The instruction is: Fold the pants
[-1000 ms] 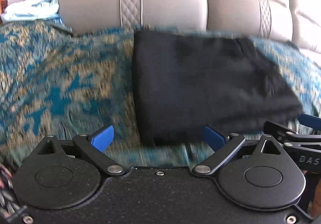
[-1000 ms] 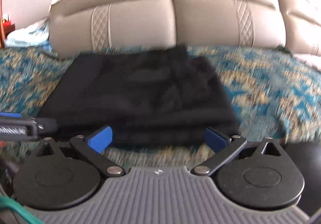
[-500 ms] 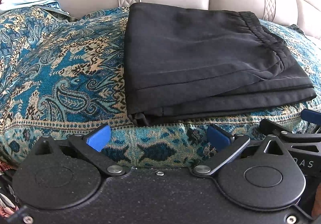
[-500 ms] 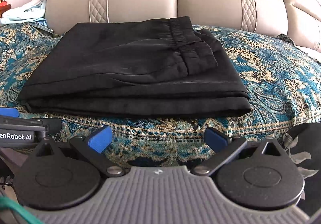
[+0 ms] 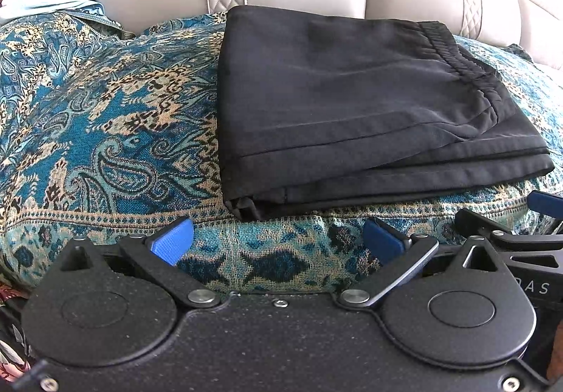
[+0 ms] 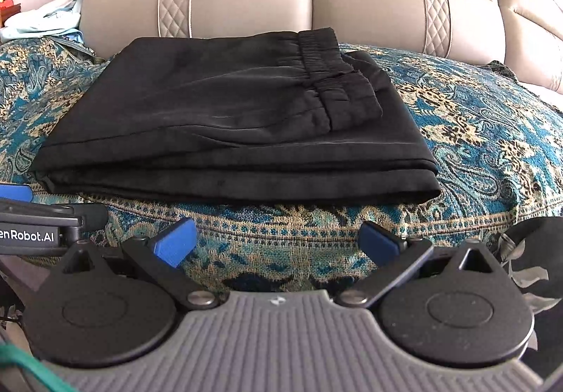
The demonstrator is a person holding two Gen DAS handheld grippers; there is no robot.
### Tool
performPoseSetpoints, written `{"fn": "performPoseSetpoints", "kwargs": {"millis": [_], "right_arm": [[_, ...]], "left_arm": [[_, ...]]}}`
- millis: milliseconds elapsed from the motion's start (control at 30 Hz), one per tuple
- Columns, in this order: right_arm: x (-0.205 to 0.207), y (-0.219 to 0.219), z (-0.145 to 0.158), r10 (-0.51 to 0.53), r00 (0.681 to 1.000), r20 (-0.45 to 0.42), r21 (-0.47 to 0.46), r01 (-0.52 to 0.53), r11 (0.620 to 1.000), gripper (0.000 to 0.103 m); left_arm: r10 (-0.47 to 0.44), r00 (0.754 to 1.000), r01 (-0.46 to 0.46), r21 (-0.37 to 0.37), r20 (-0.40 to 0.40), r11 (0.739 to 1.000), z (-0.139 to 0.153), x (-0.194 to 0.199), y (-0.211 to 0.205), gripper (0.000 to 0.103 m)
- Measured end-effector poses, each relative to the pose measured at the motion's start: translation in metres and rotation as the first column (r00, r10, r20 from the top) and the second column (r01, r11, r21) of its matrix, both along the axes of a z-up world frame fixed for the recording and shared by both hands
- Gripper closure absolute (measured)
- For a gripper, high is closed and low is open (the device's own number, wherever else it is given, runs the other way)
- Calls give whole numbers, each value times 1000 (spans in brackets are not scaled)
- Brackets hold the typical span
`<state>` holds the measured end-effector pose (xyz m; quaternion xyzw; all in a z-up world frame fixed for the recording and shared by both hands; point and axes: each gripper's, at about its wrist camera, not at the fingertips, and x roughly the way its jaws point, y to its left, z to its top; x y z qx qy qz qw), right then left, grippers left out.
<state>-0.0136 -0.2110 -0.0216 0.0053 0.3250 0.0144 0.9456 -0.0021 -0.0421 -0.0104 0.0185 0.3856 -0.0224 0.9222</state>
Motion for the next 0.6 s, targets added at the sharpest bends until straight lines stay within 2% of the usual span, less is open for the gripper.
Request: {"fn": "performPoseSetpoints", "kwargs": {"millis": [600], "right_arm": [[0, 0, 0, 1, 1000, 0, 0, -1, 1000, 0]], "left_arm": [[1, 1000, -1, -1, 0, 1000, 0, 1, 1, 0]]}}
